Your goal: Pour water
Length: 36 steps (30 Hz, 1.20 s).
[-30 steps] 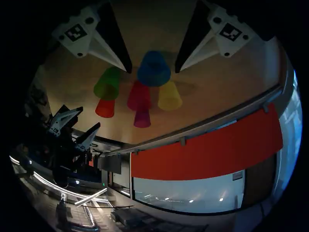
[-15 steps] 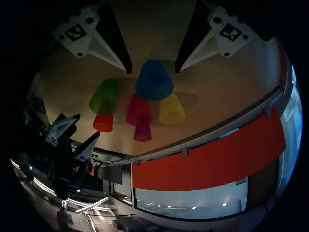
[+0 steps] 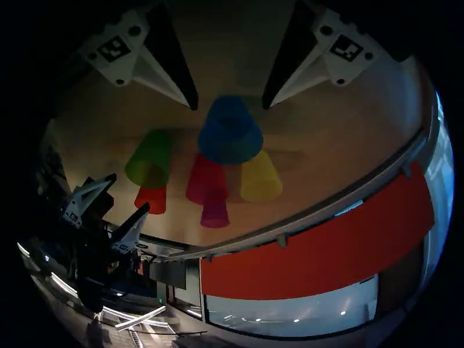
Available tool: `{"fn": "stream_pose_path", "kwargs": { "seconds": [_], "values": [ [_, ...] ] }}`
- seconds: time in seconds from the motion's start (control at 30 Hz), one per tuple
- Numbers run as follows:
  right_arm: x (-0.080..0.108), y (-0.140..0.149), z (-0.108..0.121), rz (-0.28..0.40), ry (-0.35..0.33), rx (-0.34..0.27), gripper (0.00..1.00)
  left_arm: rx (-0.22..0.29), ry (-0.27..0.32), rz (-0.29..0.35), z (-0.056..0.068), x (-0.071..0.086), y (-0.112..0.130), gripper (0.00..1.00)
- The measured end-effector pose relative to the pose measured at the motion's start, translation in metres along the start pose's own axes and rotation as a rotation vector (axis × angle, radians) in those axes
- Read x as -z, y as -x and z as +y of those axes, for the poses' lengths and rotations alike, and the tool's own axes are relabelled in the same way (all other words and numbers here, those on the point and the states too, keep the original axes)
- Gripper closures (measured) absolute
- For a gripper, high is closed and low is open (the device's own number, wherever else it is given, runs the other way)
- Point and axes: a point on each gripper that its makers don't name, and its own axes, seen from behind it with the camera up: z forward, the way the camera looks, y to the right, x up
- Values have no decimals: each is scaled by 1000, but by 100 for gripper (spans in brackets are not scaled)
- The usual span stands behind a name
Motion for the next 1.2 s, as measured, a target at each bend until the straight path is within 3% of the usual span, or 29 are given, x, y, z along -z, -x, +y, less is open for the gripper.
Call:
{"fn": "stream_pose_path", "kwargs": {
  "seconds": [1.2],
  "values": [
    [-30, 12, -2, -53, -34, -19, 0, -27, 57, -80, -2, -34, 3, 18]
  ]
}}
